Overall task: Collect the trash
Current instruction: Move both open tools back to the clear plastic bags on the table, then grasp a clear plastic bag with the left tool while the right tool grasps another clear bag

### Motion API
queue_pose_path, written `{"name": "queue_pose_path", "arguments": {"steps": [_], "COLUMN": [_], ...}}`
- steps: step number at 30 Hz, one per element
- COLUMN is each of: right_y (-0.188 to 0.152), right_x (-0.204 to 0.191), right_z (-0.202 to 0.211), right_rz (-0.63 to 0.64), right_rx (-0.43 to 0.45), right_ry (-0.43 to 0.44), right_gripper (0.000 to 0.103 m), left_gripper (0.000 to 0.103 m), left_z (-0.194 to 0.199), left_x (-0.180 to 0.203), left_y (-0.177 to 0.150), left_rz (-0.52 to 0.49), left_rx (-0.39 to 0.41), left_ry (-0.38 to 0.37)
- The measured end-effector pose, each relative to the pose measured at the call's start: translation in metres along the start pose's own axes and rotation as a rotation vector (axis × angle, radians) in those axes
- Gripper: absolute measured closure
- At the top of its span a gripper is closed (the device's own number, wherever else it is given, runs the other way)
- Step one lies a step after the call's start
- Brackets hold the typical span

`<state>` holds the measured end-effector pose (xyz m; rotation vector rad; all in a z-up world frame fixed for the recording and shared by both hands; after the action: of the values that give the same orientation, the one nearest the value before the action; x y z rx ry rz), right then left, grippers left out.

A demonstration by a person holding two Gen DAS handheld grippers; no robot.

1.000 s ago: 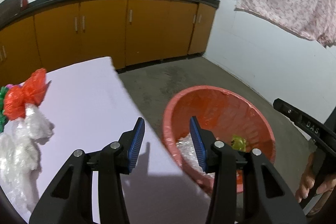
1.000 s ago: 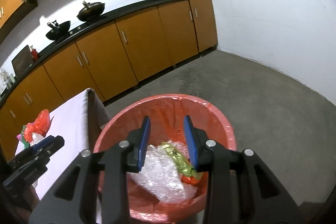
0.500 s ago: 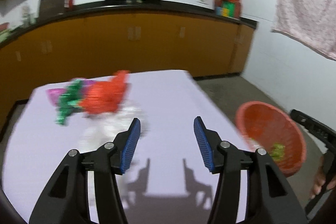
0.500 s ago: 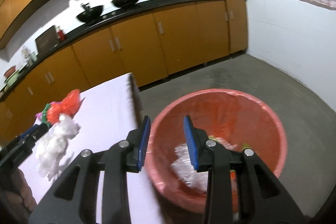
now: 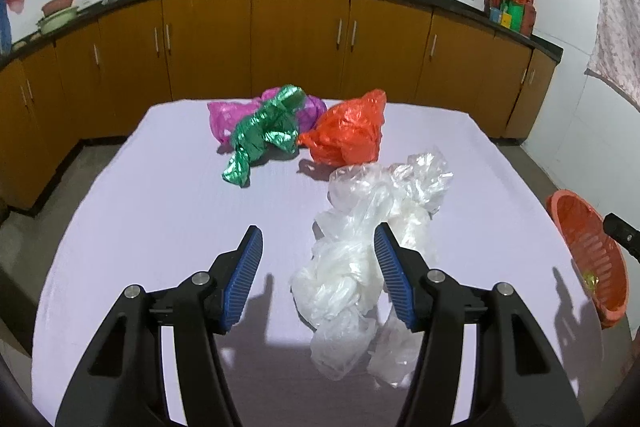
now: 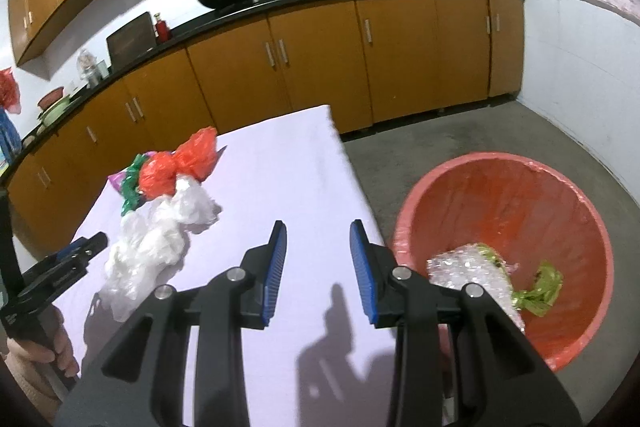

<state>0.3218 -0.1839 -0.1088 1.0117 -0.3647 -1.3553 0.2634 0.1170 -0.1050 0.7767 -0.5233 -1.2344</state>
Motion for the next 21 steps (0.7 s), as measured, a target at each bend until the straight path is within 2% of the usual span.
{"name": "queue_pose_path", "arguments": {"steps": [5, 9, 14, 18, 21], "right_y": [-0.003, -0.004, -0.005, -0.004, -0.004], "right_x": [-0.008, -0.010, -0.017, -0.032, -0.049], "right_z": [-0.006, -0.010, -0.018, -0.025, -0.033], "right_rz": [0.009, 0.008, 0.015, 0.030, 0.051], "right_rx": [-0.015, -0.029, -0.041, -0.052, -0.063], "right_ry": [0.005, 0.004, 0.014, 0.040, 0.069], "right_gripper": [0.069, 0.069, 0.069, 0.069, 0.069], "left_gripper": [0.044, 0.046, 0.055, 0.074, 0.074], "left_z": [-0.008, -0.019, -0.027, -0.025, -0.022], "left_x": [0.006, 0.014, 0.015, 0.005, -0.013], "left_y": [-0.004, -0.008, -0.015, -0.015, -0.013], "left_rz": [-0.026, -0.063, -0.078, -0.054, -0.030], "left_rx": [-0.023, -0.058, -0.096, -0.097, -0.082], "left_ry": [-0.034, -0.028, -0.039, -0.049, -0.025]}}
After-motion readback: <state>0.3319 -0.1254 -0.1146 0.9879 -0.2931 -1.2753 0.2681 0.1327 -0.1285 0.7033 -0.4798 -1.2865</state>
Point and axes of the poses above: each gripper's, at about its wrist camera, not at the fingertips, and z roughly against the way its jaws point, x to its right, y to its top, the point moved 4 cm from there along -z, roughly the way its jaws point, and after that the axes turned 12 degrees about y, right-handed, at the moved point
